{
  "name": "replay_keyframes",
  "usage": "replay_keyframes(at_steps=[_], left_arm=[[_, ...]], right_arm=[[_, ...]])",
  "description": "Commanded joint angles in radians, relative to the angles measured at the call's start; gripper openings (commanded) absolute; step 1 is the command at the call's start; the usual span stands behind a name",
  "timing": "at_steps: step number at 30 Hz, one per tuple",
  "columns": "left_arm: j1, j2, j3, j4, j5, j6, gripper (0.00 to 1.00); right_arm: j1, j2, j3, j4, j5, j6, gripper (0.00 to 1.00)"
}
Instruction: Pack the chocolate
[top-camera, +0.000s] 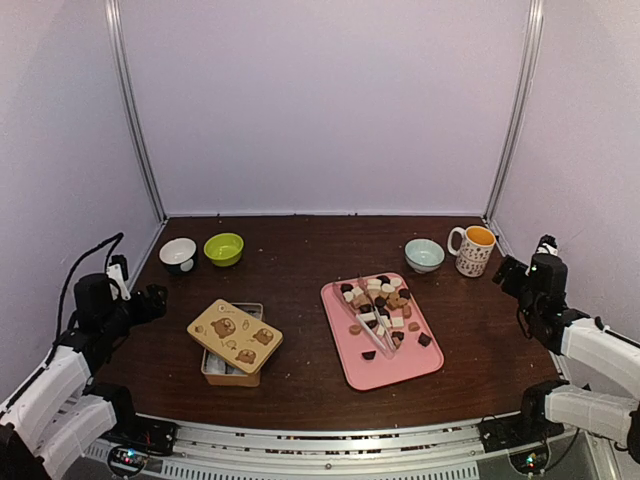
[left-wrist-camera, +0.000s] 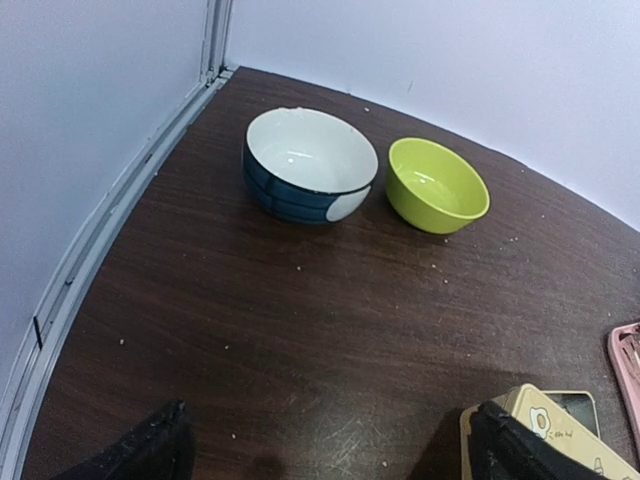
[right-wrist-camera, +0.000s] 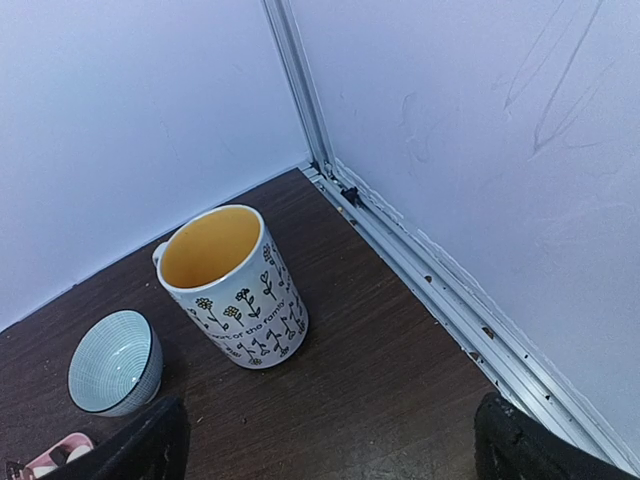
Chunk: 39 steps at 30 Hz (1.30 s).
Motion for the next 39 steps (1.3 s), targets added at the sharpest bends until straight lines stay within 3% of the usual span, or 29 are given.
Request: replay_keyframes(at_steps=[1,5,12,17,24,33,39], left_arm=[[-0.005,0.051,0.015,0.061,0.045,0.024,0.98],[-0.005,0.061,0.044,0.044,0.033,0.022,0.98],[-0.004,-0.027,-0.012,0.052,0.019,0.008,0.98],[-0.005,-0.017,-0.020,0.083,0.069,0.015,0.97],[-0.005,0.092,0.071,0.022,0.161,-0.067,0.91],[-0.005,0.082,0.198,-0.294,0.281,-0.245,0.91],[-0.005,0.090,0.182,-0.308,0.496,-0.369,0.92]], right_arm=[[0.006,0.016,0.031,0.003,-0.003,0.029,1.00],[0.006,0.020,0.066,-0.066,-0.023,0.069,1.00],[0.010,0.015,0.090,-0.089,-0.365,0.082,1.00],[0.045,0.018,0.113,-0.146,-0.495,0.044,1.00],[0.201,0.050,0.198,-0.305,-0.509,-0.025,1.00],[0.373,0.123,0.242,-0.324,-0.463,-0.008,1.00],[0.433,0.160,0.261,-0.325,-0.446,-0.006,1.00]])
